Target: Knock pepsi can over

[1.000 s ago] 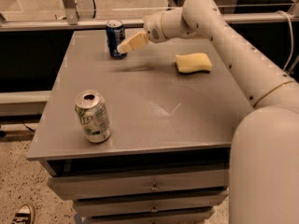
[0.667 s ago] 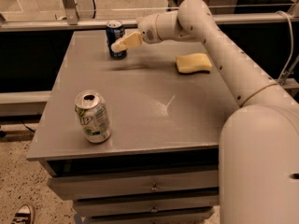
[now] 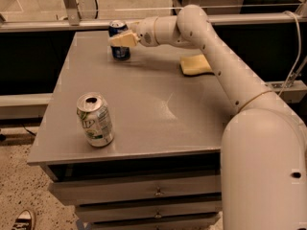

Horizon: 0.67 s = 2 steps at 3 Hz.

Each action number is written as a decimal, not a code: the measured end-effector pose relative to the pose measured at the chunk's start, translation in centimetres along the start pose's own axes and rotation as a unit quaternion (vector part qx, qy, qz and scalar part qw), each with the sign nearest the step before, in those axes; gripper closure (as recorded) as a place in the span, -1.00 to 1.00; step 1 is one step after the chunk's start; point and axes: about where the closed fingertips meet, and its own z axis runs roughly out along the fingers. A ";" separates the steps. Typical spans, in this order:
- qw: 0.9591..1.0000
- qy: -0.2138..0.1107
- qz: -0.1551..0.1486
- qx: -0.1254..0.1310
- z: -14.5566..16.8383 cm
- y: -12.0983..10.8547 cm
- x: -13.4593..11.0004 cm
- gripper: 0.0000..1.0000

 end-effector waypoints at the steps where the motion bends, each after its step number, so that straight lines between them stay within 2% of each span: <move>1: 1.000 -0.009 -0.004 0.007 -0.7 -0.1 -0.3 0.25; 2: 1.000 0.001 -0.023 0.015 -2.6 0.4 -1.1 0.73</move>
Offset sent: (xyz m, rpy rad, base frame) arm -0.0313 -0.0427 0.0355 -0.0661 -0.0907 -0.0376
